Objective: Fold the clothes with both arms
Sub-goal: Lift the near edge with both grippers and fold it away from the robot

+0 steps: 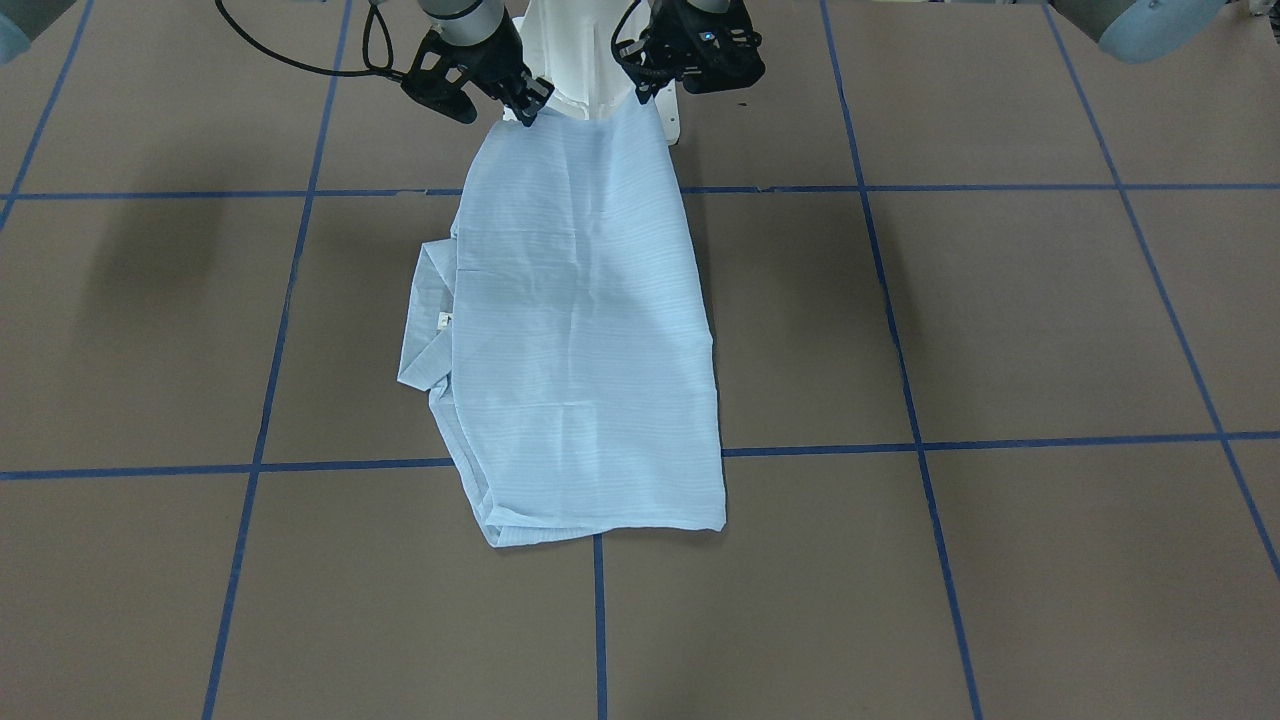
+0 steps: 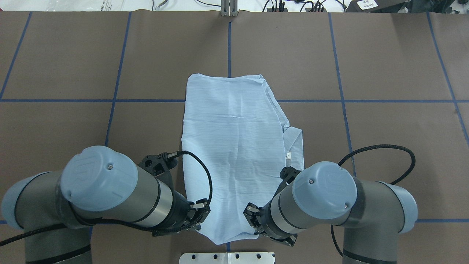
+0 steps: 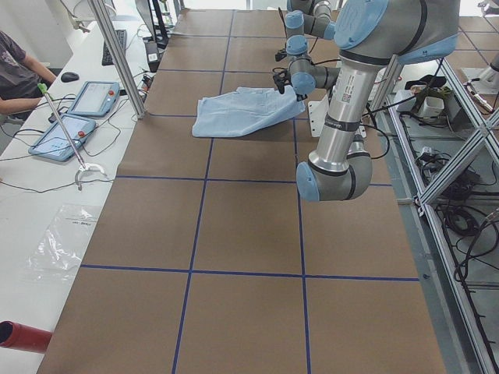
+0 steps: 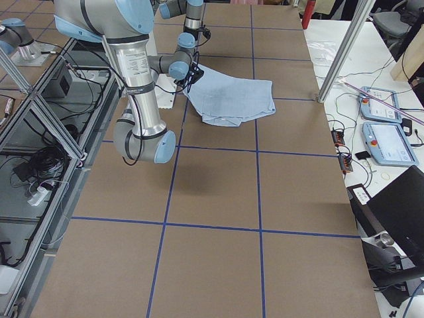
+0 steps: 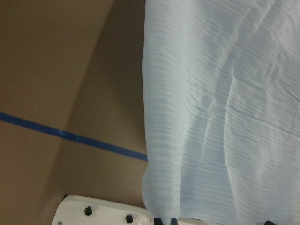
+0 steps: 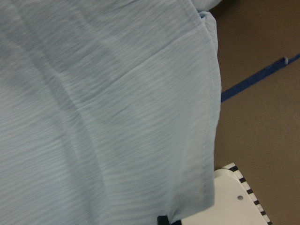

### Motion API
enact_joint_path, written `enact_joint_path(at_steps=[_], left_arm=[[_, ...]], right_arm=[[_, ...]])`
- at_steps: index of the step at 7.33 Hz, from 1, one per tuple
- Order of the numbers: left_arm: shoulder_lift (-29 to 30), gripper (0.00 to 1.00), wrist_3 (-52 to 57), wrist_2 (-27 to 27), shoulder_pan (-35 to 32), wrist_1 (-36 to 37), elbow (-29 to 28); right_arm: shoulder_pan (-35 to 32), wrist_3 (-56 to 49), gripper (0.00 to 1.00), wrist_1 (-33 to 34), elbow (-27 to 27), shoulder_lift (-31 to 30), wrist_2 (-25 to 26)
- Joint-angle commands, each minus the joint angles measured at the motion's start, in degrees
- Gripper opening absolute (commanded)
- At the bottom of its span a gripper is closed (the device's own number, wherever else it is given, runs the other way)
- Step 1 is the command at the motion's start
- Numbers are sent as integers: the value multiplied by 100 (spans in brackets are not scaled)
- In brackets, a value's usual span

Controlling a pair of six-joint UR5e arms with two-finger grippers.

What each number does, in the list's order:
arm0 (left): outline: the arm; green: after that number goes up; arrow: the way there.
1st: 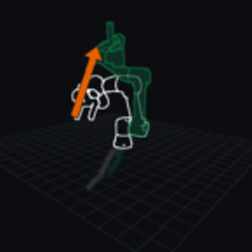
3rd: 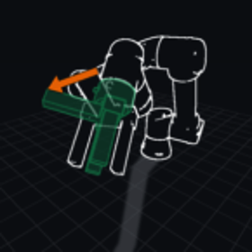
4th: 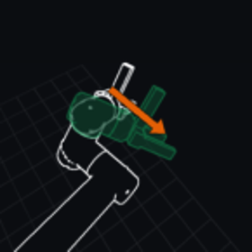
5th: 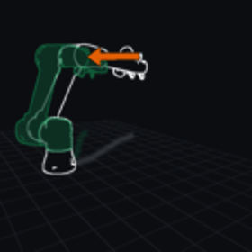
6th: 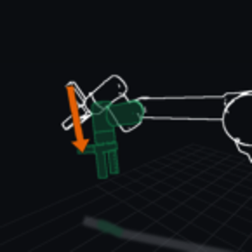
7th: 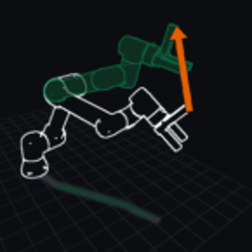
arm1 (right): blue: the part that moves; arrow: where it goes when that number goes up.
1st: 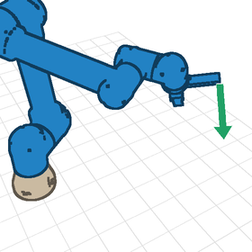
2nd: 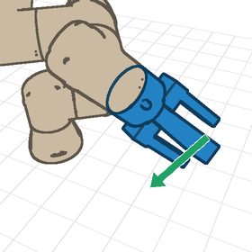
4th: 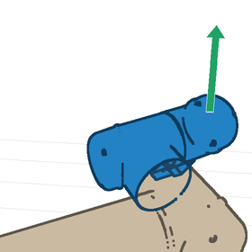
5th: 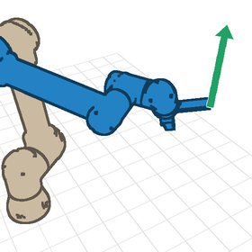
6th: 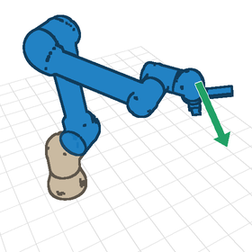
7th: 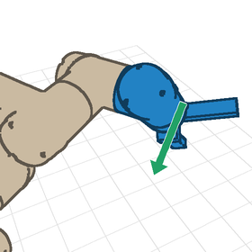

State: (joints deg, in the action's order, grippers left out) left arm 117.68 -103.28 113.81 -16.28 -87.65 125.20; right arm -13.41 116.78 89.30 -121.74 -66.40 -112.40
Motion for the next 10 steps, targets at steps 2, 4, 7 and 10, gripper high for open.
enact_joint_path(at_steps=[2, 4, 7, 10], left_arm=[[-34, 0, 1, 45, 125, 407, 217], [1, 0, 80, -17, -372, 354, -162], [53, 0, 291, 18, -1383, -249, -442], [527, 0, 300, 1, -2017, -1445, -2171]], right_arm=[[-168, -41, 0, -9, -115, -22, -72], [-722, -355, 0, -26, 36, 57, 86], [-943, -1154, 0, -87, 498, 320, 816], [-1584, -1858, 0, -96, 1352, 970, 816]])
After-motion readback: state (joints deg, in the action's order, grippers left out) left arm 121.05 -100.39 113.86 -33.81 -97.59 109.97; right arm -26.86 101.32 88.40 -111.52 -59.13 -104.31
